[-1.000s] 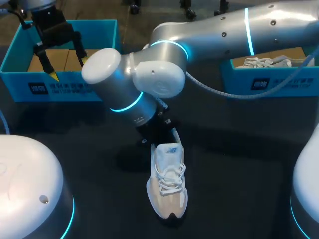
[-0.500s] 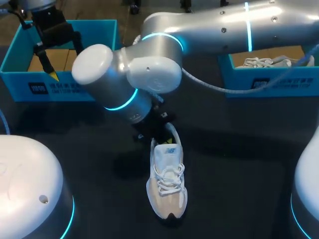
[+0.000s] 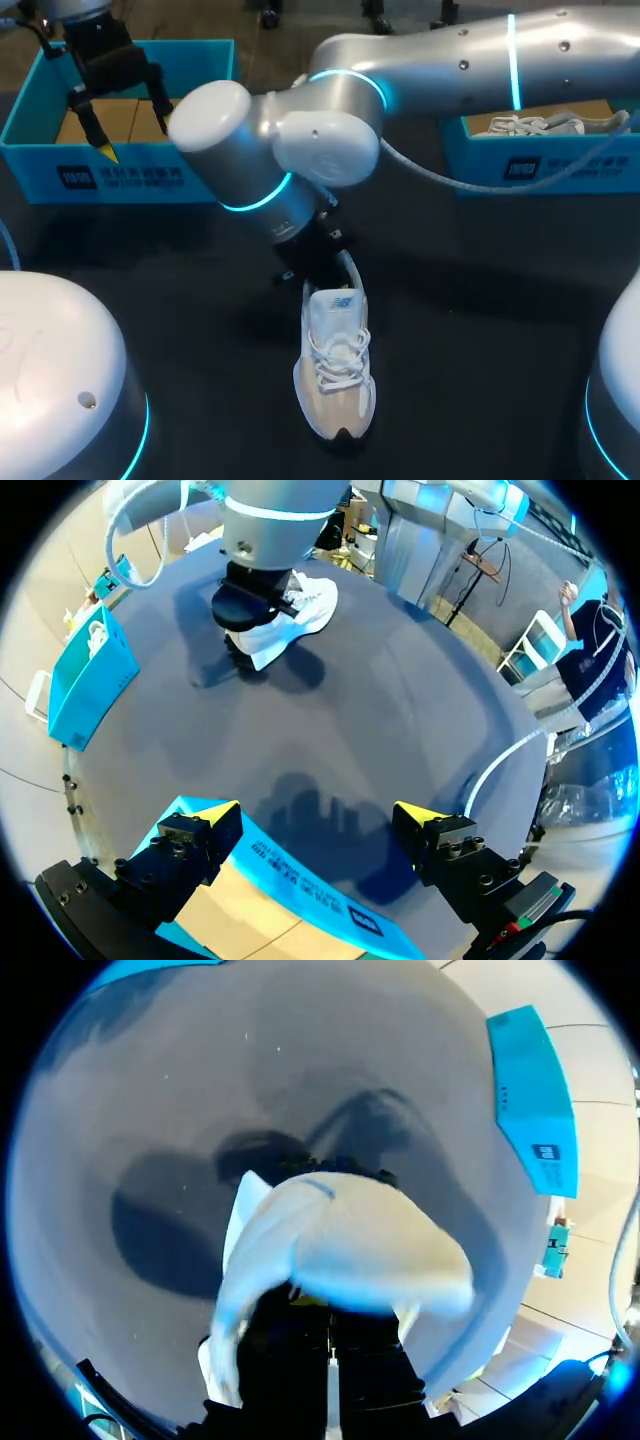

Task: Take the shoe out of the shoebox, open the shoe tongue, remove and reinsert the insole, then place the shoe into the shoebox

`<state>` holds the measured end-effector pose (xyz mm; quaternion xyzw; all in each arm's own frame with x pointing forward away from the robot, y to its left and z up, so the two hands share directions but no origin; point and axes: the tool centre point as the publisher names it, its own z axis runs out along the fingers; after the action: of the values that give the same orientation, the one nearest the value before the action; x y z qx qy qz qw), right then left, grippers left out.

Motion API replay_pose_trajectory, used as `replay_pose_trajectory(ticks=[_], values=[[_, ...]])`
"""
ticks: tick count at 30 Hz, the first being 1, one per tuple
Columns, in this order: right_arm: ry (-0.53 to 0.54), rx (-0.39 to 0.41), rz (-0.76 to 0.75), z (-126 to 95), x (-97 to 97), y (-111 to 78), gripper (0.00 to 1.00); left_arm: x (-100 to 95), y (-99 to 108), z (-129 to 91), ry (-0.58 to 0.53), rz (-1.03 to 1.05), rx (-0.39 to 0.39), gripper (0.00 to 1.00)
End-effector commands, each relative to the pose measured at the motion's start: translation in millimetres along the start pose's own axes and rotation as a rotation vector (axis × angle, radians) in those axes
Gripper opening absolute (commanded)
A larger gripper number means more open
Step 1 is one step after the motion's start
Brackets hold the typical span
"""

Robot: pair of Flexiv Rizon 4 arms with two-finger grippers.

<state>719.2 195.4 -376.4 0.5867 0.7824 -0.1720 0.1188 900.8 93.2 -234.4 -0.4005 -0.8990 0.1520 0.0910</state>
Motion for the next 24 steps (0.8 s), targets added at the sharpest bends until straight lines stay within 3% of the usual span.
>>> replay_pose_trajectory(ticks=[1, 6, 13, 24], values=[[-0.085, 0.002, 0.009, -15, 1.5, -8.5, 0.00, -0.4, 0, -1, 0.003, 0.000, -0.001, 1.00], [-0.127, 0.028, 0.016, -13, -6.7, -13.1, 0.00, -0.4, 0, -1, 0.003, 0.000, -0.001, 1.00], [-0.113, 0.088, 0.044, 10, -13.3, -17.3, 0.00, -0.4, 0, -1, 0.003, 0.000, -0.001, 1.00], [-0.015, 0.093, 0.046, 30, -1.0, -19.2, 0.00, -0.4, 0, -1, 0.003, 0.000, -0.001, 1.00]])
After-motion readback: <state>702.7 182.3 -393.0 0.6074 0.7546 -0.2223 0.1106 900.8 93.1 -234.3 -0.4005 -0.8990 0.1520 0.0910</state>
